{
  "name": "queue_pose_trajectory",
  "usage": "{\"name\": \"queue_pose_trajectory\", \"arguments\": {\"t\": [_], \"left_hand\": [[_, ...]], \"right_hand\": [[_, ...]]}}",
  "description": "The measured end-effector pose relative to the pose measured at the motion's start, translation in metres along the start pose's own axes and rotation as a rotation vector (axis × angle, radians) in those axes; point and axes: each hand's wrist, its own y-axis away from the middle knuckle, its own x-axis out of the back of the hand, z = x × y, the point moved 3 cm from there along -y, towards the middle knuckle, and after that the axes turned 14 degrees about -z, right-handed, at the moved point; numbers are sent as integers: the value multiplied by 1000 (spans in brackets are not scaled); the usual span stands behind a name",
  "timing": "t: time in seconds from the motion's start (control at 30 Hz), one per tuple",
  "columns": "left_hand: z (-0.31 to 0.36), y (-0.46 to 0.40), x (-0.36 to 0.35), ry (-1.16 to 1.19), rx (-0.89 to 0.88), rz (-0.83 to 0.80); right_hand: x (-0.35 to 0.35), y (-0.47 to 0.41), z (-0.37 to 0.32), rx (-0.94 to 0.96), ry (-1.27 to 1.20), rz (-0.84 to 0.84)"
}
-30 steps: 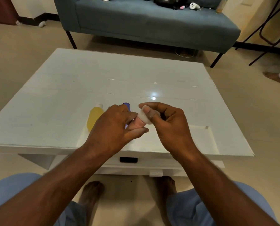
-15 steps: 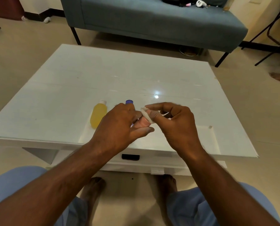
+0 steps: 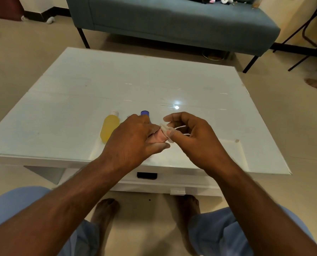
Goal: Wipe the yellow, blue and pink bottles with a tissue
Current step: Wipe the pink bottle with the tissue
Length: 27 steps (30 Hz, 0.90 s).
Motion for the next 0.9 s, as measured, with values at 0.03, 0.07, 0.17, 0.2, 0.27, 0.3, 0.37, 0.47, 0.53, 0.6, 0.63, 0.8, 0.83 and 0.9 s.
{"name": "queue_pose_trajectory", "arguments": {"t": [0.03, 0.07, 0.17, 0.2, 0.27, 0.3, 0.37, 0.47, 0.53, 0.6, 0.63, 0.8, 0.83, 0.9], "left_hand": [[0, 0, -1, -1, -3, -6], [-1, 0, -2, 2, -10, 2], [-2, 0, 0, 26, -8, 39], [-3, -1, 1, 31, -4, 44], [-3, -1, 3, 32, 0, 49], [-3, -1, 4, 34, -3, 55], [-4, -1, 5, 46, -1, 72], [-6, -2, 8, 75, 26, 95], [-7, -2, 10, 93, 34, 96], [-8, -2, 11, 86, 32, 107], [-8, -1, 11, 81, 31, 110], [-7, 0, 11, 72, 35, 96], [-7, 0, 11, 74, 38, 91], [-7, 0, 12, 79, 38, 92]], "right_hand": [[0, 0, 1, -2, 12, 1], [-1, 0, 2, 1, 38, 16], [-2, 0, 5, 6, 78, 80], [-2, -1, 5, 12, 72, 89], [-1, -1, 6, 23, 48, 95], [-1, -1, 5, 30, 31, 100], [-2, 1, 2, 64, 7, 133], [-5, 3, -3, 82, -61, 152], [-5, 3, -6, 103, -104, 152], [-4, 3, -7, 134, -182, 161], [-3, 3, -7, 141, -233, 165], [-2, -3, -1, 49, -358, 170], [-3, -3, 0, 39, -357, 165], [-4, -2, -1, 37, -354, 158]]}}
